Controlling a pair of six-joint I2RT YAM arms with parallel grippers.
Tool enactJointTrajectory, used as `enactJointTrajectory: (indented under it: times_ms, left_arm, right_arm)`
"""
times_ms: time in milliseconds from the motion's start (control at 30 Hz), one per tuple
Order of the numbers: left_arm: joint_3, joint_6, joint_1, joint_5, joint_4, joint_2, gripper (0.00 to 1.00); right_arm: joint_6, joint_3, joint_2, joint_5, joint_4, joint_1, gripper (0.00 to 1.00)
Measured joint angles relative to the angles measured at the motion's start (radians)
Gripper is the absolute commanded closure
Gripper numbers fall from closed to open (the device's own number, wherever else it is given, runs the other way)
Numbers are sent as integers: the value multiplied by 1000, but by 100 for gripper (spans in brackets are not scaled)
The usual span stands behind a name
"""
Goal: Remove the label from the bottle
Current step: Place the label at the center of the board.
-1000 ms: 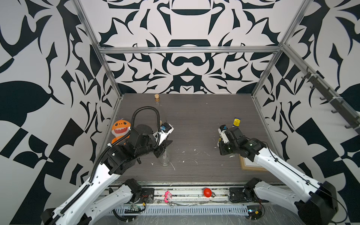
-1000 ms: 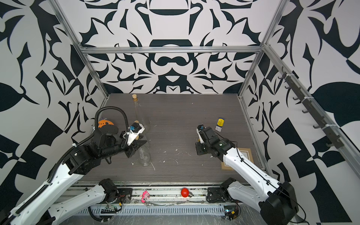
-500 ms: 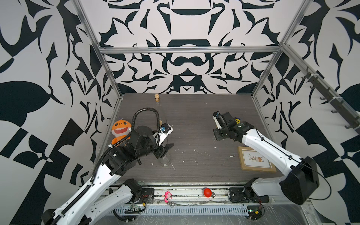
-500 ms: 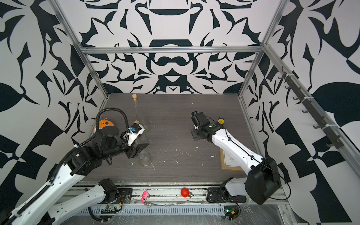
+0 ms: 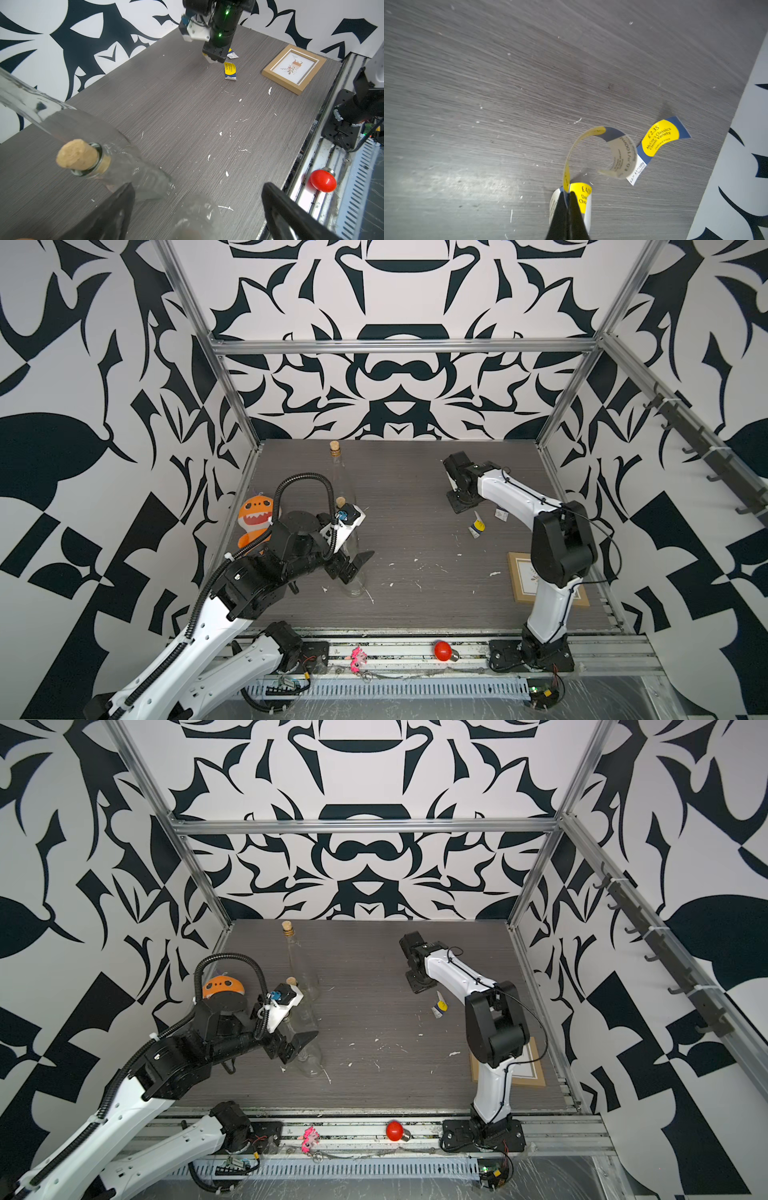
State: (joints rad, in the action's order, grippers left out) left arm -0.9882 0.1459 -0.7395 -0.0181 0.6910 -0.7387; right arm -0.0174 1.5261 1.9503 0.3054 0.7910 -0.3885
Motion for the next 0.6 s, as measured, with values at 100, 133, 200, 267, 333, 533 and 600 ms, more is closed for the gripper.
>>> enactJointTrajectory:
  times_ms: [100,133,200,267,333,533,600]
  left_arm:
    - [0,0,0,3,-6,19,1]
    - [0,0,0,3,-8,23,1]
    - [0,0,0,4,-10,26,1]
    - [0,0,0,6,-11,26,1]
    - [0,0,0,10,-11,26,1]
    - [0,-1,0,19,-11,47,1]
    - [0,-1,0,21,-10,56,1]
  right_arm:
    - [8,35,69,0,25,8,100]
    - [13,49,90,0,34,10,100]
    - [20,79,123,-1,52,12,100]
    - [27,117,158,3,66,12,100]
    - [34,143,183,5,76,12,100]
    - [56,169,225,-14,93,12,95]
    - [64,178,237,-38,100,12,91]
